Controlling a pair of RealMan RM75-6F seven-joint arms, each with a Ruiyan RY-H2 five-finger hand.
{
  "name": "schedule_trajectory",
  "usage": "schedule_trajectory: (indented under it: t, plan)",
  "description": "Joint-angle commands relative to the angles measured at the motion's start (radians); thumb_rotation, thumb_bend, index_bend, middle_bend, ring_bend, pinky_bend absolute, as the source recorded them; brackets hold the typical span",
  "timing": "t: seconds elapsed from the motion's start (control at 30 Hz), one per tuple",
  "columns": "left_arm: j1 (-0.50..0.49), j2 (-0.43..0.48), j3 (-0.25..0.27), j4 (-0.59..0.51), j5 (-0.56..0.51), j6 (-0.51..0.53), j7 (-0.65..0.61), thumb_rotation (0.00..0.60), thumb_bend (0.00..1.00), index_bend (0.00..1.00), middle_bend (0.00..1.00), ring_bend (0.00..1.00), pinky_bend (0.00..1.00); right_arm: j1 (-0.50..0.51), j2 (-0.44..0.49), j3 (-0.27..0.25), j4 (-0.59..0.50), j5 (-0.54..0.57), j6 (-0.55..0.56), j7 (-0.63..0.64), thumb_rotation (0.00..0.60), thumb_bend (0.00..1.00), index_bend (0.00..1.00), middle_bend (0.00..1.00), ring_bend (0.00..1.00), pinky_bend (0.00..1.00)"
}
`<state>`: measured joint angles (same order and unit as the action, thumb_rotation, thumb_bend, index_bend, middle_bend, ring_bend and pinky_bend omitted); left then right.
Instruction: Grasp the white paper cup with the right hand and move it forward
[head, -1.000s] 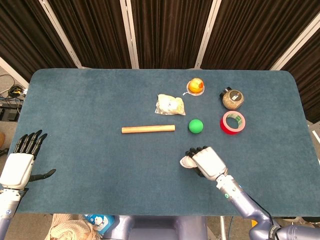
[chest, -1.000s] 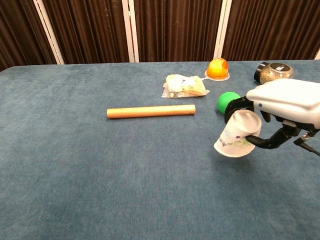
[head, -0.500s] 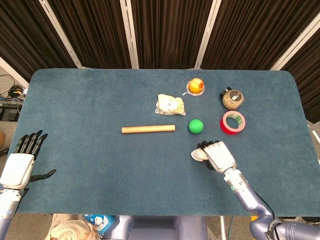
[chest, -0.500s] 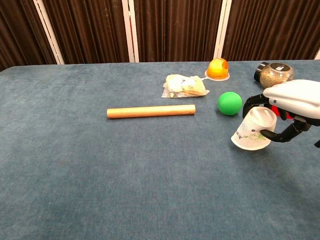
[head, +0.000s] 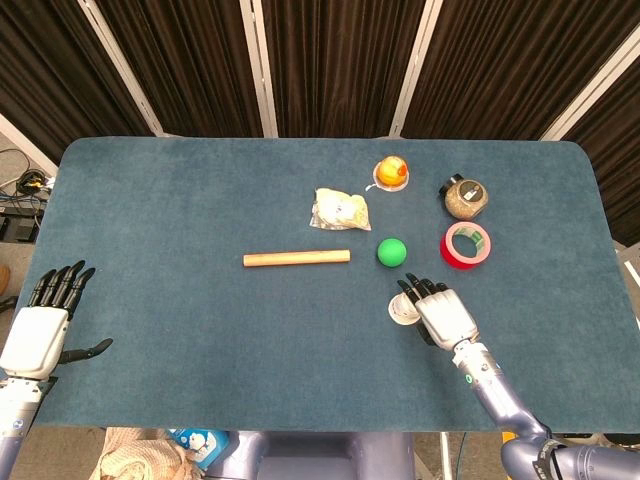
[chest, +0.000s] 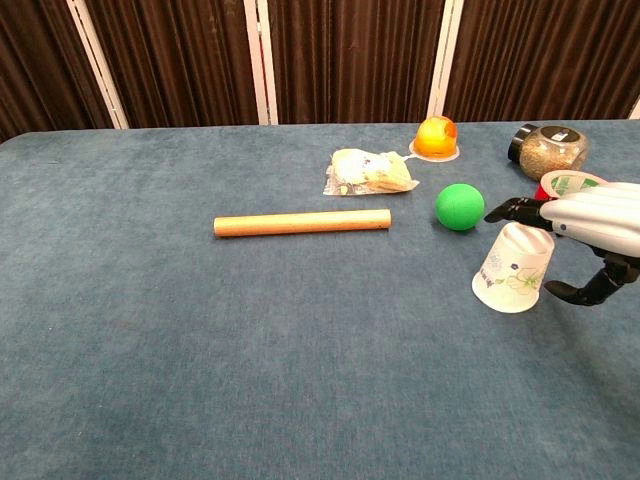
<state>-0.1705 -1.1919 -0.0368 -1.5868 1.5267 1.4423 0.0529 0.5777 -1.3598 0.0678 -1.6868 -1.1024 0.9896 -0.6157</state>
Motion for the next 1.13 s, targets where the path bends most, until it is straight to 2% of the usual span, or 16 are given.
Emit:
schedule_trajectory:
  t: [0.03, 0.23, 0.4, 0.5, 0.6, 0.77, 0.97, 1.13]
  plan:
    - [0.000, 0.000, 0.000, 0.000, -0.001, 0.000, -0.001, 0.600, 0.02, 0.00, 0.00, 0.00, 0.00, 0.002, 0.018, -0.002, -0.023, 0.010, 0.018, -0.026, 0.600, 0.44, 0.00, 0.00, 0.06, 0.18]
    - [0.001, 0.002, -0.001, 0.000, 0.000, 0.003, -0.006, 0.600, 0.02, 0.00, 0.00, 0.00, 0.00, -0.028, 0.107, -0.015, -0.103, -0.034, 0.095, -0.042, 0.600, 0.44, 0.00, 0.00, 0.06, 0.17]
    - [0.001, 0.001, -0.001, 0.001, 0.003, 0.005, -0.006, 0.600, 0.02, 0.00, 0.00, 0.00, 0.00, -0.116, 0.242, -0.043, -0.170, -0.163, 0.222, 0.072, 0.600, 0.44, 0.00, 0.00, 0.06, 0.17]
    - [0.002, -0.002, 0.000, 0.002, 0.010, 0.011, -0.004, 0.600, 0.02, 0.00, 0.00, 0.00, 0.00, -0.177, 0.274, -0.057, -0.164, -0.228, 0.314, 0.142, 0.600, 0.44, 0.00, 0.00, 0.05, 0.17]
    - [0.003, -0.005, 0.000, 0.005, 0.015, 0.017, -0.004, 0.600, 0.02, 0.00, 0.00, 0.00, 0.00, -0.255, 0.264, -0.081, -0.122, -0.304, 0.431, 0.224, 0.600, 0.44, 0.00, 0.00, 0.02, 0.16]
    - [0.005, -0.014, -0.003, 0.018, 0.033, 0.039, -0.011, 0.600, 0.02, 0.00, 0.00, 0.00, 0.00, -0.361, 0.231, -0.129, -0.007, -0.401, 0.563, 0.343, 0.600, 0.43, 0.00, 0.00, 0.00, 0.11]
    - [0.008, -0.028, -0.004, 0.056, 0.066, 0.074, 0.000, 0.600, 0.02, 0.00, 0.00, 0.00, 0.00, -0.442, 0.216, -0.140, 0.068, -0.412, 0.638, 0.411, 0.600, 0.43, 0.00, 0.00, 0.00, 0.09]
    - [0.006, -0.032, -0.005, 0.061, 0.064, 0.072, 0.000, 0.600, 0.02, 0.00, 0.00, 0.00, 0.00, -0.461, 0.212, -0.124, 0.093, -0.415, 0.646, 0.466, 0.600, 0.43, 0.00, 0.00, 0.00, 0.09]
